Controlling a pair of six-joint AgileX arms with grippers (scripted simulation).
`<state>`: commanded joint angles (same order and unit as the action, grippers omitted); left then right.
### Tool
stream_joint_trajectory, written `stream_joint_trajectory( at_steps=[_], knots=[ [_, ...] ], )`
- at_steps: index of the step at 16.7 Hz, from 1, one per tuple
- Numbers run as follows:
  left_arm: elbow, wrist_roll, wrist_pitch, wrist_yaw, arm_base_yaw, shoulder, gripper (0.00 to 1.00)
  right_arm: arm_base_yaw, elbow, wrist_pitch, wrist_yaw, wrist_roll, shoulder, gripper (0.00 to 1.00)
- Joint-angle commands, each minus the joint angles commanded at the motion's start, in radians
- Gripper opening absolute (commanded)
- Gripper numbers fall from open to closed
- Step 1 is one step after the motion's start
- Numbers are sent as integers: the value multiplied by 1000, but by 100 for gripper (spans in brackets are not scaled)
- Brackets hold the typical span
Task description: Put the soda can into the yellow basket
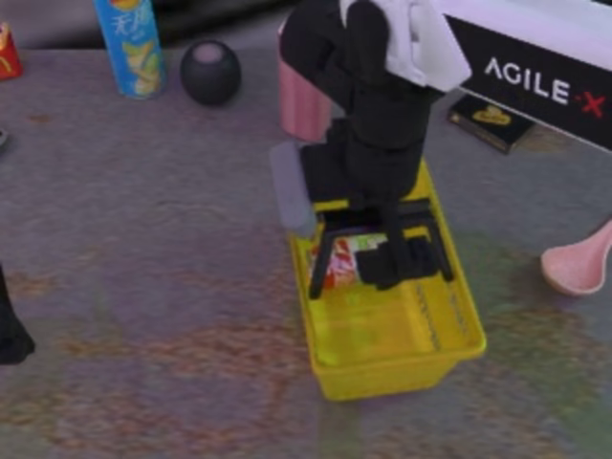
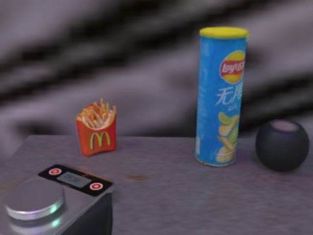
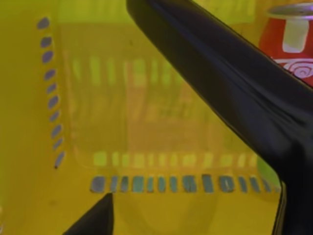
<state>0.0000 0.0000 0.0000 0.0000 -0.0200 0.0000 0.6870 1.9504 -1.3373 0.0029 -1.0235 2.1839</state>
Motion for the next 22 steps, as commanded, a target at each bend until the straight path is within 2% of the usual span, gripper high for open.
stream_joint_trajectory(
  at_steps=[12, 22],
  knots=[
    [0, 0, 0, 0, 0, 0, 100, 0, 0, 0, 0, 0, 0, 2],
    [0, 0, 0, 0, 0, 0, 100, 0, 0, 0, 0, 0, 0, 0]
  ],
)
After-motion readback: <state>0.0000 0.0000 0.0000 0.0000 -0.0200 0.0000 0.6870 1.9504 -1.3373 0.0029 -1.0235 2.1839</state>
